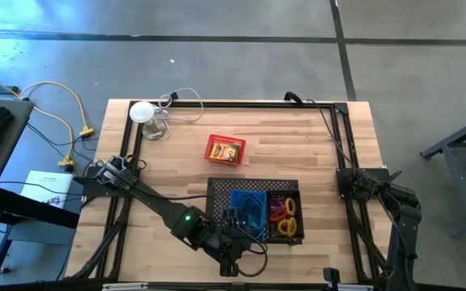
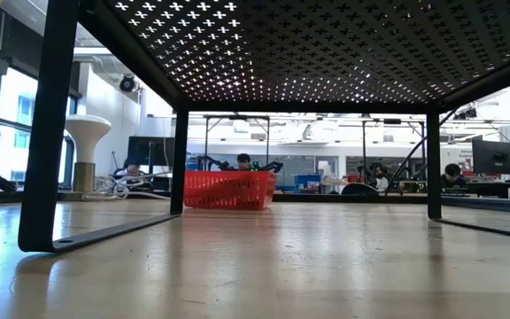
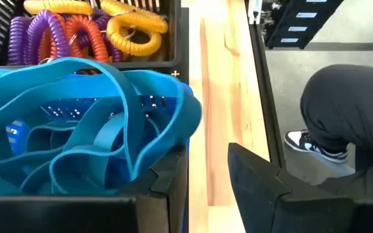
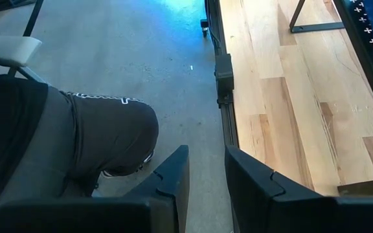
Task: Pick & Place Office Desk Supplies
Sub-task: Put the red bin with crayon boxes on the shelf
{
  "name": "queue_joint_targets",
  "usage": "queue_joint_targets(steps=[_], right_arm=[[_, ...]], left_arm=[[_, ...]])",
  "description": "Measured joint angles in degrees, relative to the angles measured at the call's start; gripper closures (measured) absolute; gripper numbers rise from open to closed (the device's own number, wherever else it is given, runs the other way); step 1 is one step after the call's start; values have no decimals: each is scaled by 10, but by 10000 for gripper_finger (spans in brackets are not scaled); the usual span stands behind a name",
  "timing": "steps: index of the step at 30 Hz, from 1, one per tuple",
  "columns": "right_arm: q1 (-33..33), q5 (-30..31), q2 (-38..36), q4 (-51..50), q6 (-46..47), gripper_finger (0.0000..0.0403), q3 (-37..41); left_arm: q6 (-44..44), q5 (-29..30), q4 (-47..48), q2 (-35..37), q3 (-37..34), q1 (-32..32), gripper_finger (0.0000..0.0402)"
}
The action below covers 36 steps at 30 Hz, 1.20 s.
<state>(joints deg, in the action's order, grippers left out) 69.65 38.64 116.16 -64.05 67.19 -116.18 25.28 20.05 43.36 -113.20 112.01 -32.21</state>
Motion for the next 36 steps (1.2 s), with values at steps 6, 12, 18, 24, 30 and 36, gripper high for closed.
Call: queue_joint_targets(steps=[6, 12, 18, 24, 30, 36], right_arm=[[0, 0, 0, 0, 0, 317, 0], [0, 0, 0, 0, 0, 317, 0], [0, 0, 0, 0, 0, 317, 0], [0, 2, 0, 0, 0, 317, 0], [0, 31, 0, 0, 3, 317, 0], [-3, 35, 0, 0, 4, 317, 0]], left_arm=[[-24, 2, -27, 2, 0, -2, 293], [-52, 4, -35, 24, 0, -17, 293], [-64, 46, -10, 70, 1, -48, 293], [-68, 225, 124, 118, 2, -72, 293], [15, 248, 308, 142, 2, -42, 293], [63, 228, 472, 148, 1, 32, 293]])
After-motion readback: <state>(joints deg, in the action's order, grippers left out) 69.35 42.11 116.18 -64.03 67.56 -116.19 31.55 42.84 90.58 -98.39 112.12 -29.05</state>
